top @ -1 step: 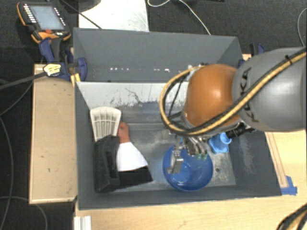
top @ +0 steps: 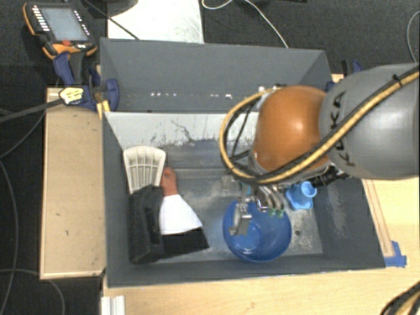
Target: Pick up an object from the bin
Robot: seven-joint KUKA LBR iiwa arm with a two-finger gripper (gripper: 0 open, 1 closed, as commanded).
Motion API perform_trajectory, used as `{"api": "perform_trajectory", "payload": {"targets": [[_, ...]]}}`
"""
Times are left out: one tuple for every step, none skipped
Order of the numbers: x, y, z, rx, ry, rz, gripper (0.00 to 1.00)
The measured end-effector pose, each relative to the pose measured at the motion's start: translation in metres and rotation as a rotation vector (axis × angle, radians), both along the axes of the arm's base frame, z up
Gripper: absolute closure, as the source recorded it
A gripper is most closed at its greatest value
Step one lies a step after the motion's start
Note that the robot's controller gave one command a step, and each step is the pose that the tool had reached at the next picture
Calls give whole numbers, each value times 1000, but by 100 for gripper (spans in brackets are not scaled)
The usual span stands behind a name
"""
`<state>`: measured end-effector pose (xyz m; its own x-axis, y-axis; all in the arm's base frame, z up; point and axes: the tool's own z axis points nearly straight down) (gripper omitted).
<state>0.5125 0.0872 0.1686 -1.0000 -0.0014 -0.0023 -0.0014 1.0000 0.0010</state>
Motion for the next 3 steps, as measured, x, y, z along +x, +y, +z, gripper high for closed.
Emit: {"api": "perform_trajectory", "payload": {"targets": [[-9,-26,4,-2,9,-532,100],[-9,-26,4,-1,9,-531,100],[-12,-19,-4,-2,11,-554,100]]}}
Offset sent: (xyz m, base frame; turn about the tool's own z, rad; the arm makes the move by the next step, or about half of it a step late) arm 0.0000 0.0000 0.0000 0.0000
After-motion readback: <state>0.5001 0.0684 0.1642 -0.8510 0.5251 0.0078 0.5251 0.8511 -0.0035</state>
